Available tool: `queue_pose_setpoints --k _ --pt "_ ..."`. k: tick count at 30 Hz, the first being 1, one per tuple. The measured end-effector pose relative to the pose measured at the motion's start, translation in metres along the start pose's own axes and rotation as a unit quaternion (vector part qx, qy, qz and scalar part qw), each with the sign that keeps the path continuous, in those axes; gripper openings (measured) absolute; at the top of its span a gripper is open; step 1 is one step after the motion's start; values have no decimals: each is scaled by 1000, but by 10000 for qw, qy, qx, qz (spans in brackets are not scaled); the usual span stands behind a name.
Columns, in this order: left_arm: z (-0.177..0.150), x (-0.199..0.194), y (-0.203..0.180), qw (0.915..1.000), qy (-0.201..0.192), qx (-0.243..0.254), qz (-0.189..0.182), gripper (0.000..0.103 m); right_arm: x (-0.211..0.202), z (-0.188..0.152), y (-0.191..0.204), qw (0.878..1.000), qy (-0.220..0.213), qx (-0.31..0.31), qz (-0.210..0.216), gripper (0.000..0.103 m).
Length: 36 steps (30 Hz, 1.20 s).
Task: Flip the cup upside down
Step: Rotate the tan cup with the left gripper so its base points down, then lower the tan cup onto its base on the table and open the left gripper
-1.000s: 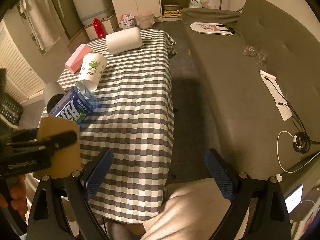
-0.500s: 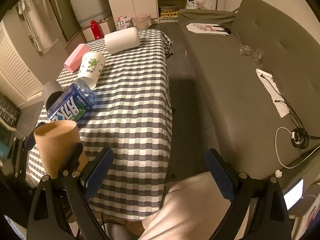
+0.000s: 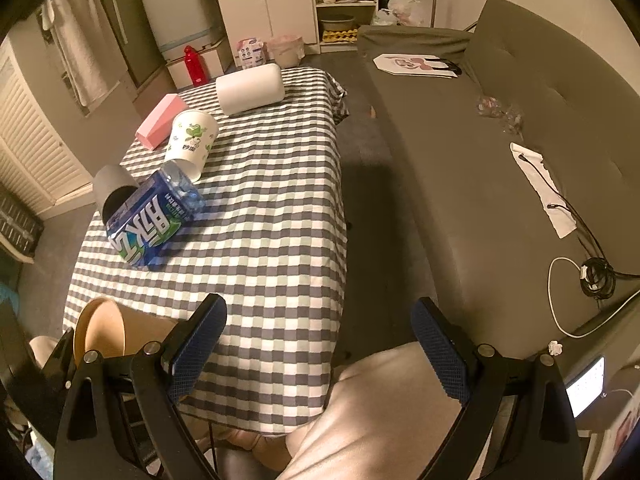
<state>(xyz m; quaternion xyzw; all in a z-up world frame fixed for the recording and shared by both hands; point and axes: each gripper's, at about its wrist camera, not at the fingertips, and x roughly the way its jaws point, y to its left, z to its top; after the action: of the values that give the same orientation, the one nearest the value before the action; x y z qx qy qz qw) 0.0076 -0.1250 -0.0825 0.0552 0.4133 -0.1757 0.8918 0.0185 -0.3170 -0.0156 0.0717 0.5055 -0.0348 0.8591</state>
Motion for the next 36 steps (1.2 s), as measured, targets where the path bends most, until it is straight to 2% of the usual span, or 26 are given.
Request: queue_pose_setpoints --k 9,15,22,25,27,36 --pt "18 3 0 9993 -327 61 181 79 1 -1 -1 10000 31 -34 -66 94" --pt "29 23 7 9996 -211 -47 191 79 8 -1 2 9999 115 -63 -81 94" --pt "24 27 11 9996 -239 -64 136 81 15 1 4 9996 204 -102 -141 94" --pt "23 23 11 9997 -206 -100 120 84 14 4 6 9996 200 -116 -170 94" --pt "23 18 13 9996 -191 -153 118 90 10 6 9 9996 167 -152 -188 94" --pt "24 -19 19 9988 -406 -246 109 90 -14 9 30 9992 -95 -358 -173 94"
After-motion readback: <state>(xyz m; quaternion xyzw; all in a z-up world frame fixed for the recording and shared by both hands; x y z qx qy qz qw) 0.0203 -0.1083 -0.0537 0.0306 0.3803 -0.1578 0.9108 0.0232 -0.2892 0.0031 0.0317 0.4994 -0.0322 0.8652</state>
